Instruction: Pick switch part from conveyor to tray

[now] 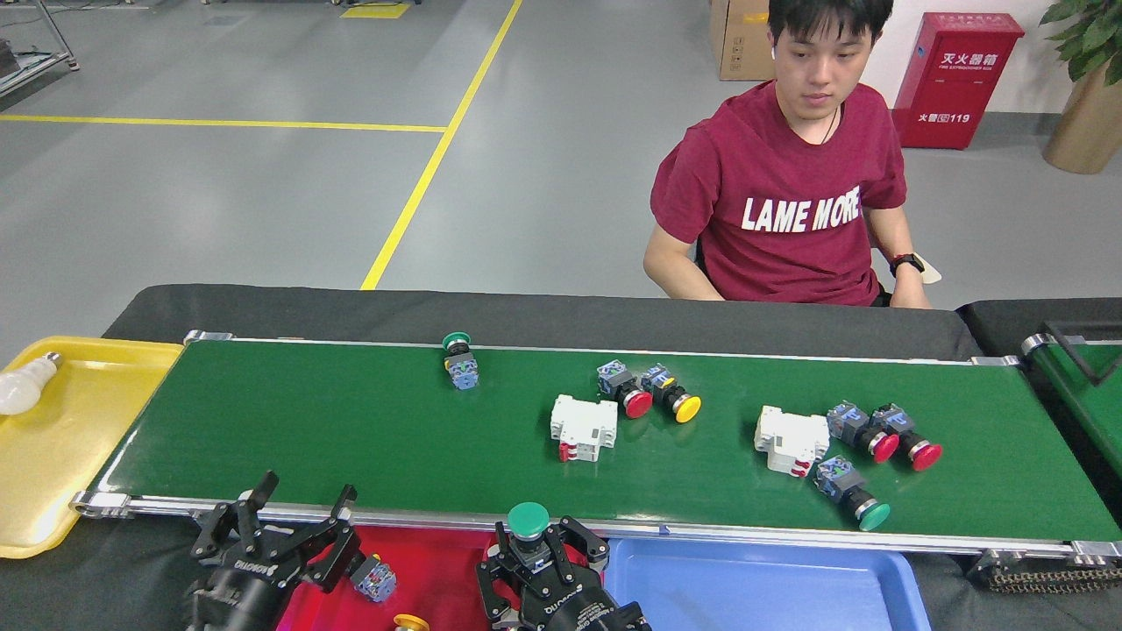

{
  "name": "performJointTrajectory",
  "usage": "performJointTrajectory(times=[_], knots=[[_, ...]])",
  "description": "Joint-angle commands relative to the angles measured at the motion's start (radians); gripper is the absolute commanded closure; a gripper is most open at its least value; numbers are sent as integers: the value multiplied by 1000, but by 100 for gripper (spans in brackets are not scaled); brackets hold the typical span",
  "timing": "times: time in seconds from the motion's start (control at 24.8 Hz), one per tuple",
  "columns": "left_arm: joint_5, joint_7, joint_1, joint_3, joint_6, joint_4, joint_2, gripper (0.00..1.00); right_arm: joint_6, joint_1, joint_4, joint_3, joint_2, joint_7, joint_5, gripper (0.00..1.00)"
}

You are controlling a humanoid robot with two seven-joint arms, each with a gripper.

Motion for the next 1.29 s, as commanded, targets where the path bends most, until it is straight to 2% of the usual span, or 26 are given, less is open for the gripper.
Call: performJointTrajectory(times=[0.0,0.2,0.36,0.44,0.52,0.68,0.77,0.85,0.93,0.97,1.09,1.25], knots=[[-7,1,-88,-56,85,90,5,0,20,-5,-13,17,38,-2,3,4],[-7,1,-272,-76,150,330,8,0,37,-8,-45,6,24,0,9,5],[-7,1,-340,-78,173,408,8,0,74,-6,-152,-20,-74,0,8,5],[-7,1,-361,-79,188,437,7,0,77,-6,-188,-72,-116,0,8,5],[-8,1,-387,-81,210,482,7,0,77,-6,-192,-142,-133,-2,8,5],[-8,10,-479,-115,312,624,8,0,59,-8,-189,-311,-177,-46,0,4],[-8,15,-528,-121,378,702,13,0,-22,-5,-186,-369,-229,-109,-46,4],[-8,15,-565,-122,421,778,33,0,-179,14,-185,-437,-283,-143,-159,4],[-8,27,-599,-122,464,851,44,0,-300,53,-186,-526,-291,-146,-239,4],[-8,44,-613,-124,487,887,45,4,-329,70,-191,-563,-289,-149,-248,4],[-5,79,-660,-139,538,985,59,27,-342,145,-194,-632,-288,-201,-248,4],[6,79,-677,-132,536,1003,65,42,-320,247,-195,-699,-286,-221,-245,4]])
